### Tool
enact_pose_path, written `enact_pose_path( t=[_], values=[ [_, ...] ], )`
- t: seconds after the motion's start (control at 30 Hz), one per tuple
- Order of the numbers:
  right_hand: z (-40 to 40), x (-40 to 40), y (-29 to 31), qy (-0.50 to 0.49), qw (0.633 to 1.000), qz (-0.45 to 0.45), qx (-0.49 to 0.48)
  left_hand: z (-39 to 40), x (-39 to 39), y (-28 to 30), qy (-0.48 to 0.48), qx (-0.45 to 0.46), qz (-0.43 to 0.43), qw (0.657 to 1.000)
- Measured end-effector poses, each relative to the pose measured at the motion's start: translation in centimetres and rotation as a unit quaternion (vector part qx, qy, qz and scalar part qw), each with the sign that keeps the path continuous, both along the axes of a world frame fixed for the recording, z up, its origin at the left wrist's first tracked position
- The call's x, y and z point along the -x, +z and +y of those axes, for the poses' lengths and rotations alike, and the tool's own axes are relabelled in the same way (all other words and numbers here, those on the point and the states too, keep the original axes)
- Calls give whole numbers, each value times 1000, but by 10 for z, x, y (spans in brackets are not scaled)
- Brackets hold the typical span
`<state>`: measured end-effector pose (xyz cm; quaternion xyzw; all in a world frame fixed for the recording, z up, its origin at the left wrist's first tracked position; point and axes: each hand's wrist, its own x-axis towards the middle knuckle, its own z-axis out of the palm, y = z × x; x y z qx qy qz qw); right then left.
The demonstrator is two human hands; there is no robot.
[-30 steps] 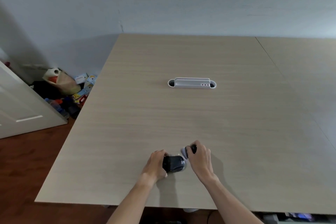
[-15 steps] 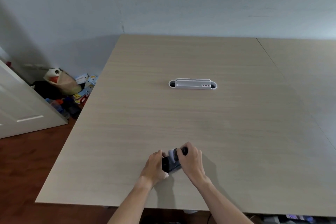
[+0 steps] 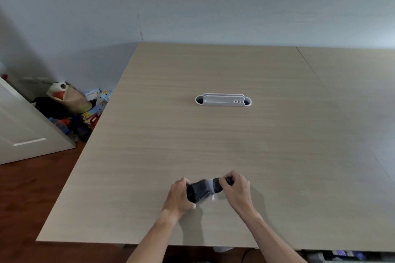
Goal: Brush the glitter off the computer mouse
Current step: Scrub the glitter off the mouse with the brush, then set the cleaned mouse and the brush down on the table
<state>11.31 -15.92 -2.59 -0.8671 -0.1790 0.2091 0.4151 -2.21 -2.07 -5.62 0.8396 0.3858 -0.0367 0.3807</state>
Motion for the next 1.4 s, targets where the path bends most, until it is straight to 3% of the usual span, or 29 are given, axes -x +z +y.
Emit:
enact_pose_path(
  t=[0.1, 0.3, 0.47, 0.73, 0.9, 1.17, 1.4],
  values=[
    [2, 10, -9, 28, 1000, 5, 14, -1, 0, 4, 25, 12, 15, 1000],
    [-5, 19, -10, -21, 999, -23, -15, -4, 2, 10, 53, 8, 22, 998],
    [-4, 29, -17, 58, 998, 5, 14, -8, 1, 14, 65, 4, 33, 997],
    [-17, 10, -13, -65, 998, 3, -9, -18, -3, 13, 77, -25, 69, 994],
    [-39, -2, -15, -120, 992, 29, -9, -18, -5, 9, 26, -76, 101, 992],
    [-44, 6, -15, -112, 993, 34, -4, -7, -7, 9, -85, -159, 113, 977],
    [-43, 9, -17, -100, 995, 18, -7, -3, -4, 0, -141, -135, 36, 980]
  ],
)
